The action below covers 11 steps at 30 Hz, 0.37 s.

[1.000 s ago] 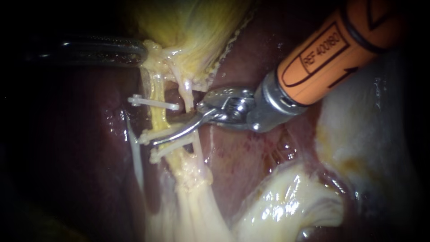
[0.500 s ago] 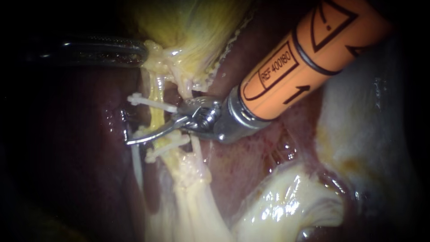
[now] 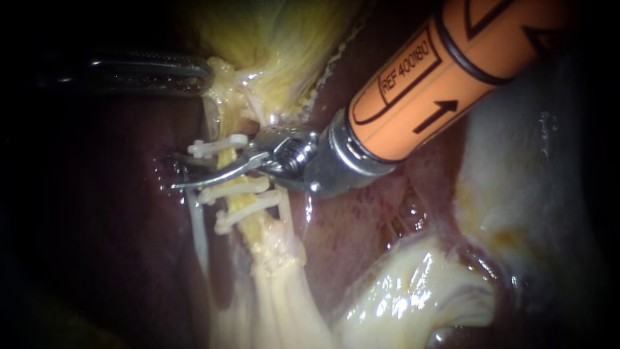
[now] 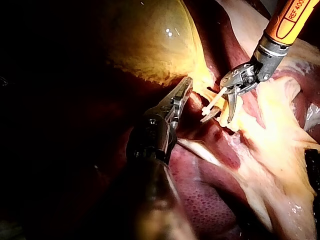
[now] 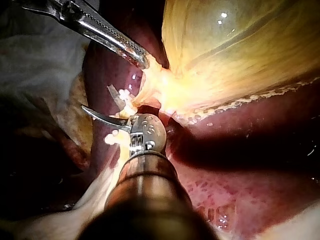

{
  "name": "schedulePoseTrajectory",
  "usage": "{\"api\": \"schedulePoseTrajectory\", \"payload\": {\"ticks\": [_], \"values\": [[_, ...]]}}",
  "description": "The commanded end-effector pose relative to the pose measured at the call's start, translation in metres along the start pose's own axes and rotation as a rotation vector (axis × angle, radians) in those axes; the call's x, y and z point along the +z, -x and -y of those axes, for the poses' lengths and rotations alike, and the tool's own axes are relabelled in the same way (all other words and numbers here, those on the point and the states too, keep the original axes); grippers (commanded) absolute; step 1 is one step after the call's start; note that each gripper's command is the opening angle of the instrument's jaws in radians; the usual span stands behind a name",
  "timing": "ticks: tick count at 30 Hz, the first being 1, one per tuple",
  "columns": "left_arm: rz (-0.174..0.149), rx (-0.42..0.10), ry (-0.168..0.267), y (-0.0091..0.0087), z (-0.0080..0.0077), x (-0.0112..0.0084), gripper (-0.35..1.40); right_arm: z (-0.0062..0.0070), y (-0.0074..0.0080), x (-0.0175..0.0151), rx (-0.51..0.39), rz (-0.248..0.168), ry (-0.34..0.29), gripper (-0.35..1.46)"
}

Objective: Go to the cutting position left tube

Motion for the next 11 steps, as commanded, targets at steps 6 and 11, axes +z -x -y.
{"api": "schedulePoseTrajectory", "payload": {"ticks": [6, 11], "values": [[0.001, 0.001, -0.001, 0.0000, 0.0000, 0.0000, -0.35, -0.0001, 0.0001, 0.0000, 0.007, 0.001, 0.001, 1.22], [0.001, 0.001, -0.001, 0.0000, 0.0000, 0.0000, -0.35, -0.0001, 0.0003, 0.0000, 0.012, -0.001, -0.001, 1.22]]}}
